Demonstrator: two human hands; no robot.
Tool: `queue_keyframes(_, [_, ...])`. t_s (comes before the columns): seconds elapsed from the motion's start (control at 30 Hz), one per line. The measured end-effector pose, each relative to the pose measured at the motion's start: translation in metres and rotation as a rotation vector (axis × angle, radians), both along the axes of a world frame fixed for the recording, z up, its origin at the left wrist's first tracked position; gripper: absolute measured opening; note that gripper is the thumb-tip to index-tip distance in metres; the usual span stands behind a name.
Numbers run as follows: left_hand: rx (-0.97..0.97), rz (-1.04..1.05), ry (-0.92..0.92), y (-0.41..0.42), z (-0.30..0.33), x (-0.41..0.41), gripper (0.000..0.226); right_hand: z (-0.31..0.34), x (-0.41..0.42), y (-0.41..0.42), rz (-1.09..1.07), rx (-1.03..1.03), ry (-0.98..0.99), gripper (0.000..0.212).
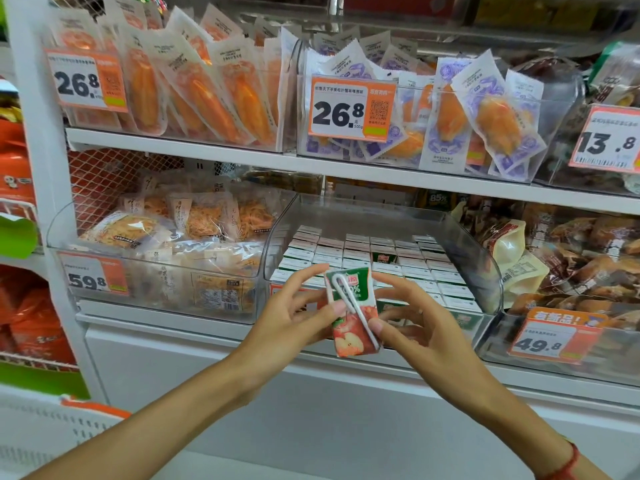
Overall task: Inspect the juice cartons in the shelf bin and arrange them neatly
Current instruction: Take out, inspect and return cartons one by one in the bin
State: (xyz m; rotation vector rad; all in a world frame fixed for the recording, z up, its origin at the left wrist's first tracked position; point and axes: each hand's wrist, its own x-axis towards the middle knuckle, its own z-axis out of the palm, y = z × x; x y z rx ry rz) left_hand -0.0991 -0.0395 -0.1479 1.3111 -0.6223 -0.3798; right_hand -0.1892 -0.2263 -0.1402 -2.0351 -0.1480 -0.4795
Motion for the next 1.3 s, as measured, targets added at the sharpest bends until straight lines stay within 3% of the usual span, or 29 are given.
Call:
queue_keyframes(0.17, [-0.037, 0.005, 0.311, 0.000, 0.002, 0.000, 0.040, 0.003, 0.001, 0.006, 0.060, -0.009, 0.023, 0.043])
queue_keyframes(0.3, [0.090, -0.029, 0.466, 0.001, 0.002, -0.001, 0.041, 0.002, 0.003, 0.011, 0.022, 0.168, 0.030, 0.025])
queue_keyframes(0.5, [0.261, -0.104, 0.463, 0.000, -0.002, -0.003, 0.066, 0.005, 0.006, 0.011, -0.081, 0.316, 0.111, 0.021])
queue_keyframes(0.7, [0.090, 0.018, 0.442, -0.008, -0.003, -0.004, 0.060, 0.003, 0.006, 0.008, -0.069, 0.367, 0.180, 0.039])
queue_keyframes(0.83, [-0.060, 0.138, 0.269, -0.011, 0.001, -0.005, 0.048, 0.004, 0.007, 0.015, -0.037, 0.388, 0.208, 0.049])
queue_keyframes(0.97, [-0.063, 0.135, 0.098, -0.012, 0.000, -0.008, 0.043, 0.005, 0.007, 0.022, -0.080, 0.438, 0.113, 0.056])
queue_keyframes(1.1, [0.028, 0.134, 0.196, -0.012, 0.005, 0.000, 0.028, 0.009, 0.004, 0.015, -0.229, 0.205, -0.114, 0.038])
queue_keyframes(1.23, [0.060, -0.008, 0.384, -0.008, 0.014, 0.009, 0.058, 0.011, 0.001, 0.001, -0.268, -0.345, -0.367, 0.048])
queue_keyframes(1.3, [0.042, -0.056, 0.446, -0.009, 0.019, 0.012, 0.056, 0.009, 0.001, -0.005, -0.235, -0.527, -0.429, 0.051])
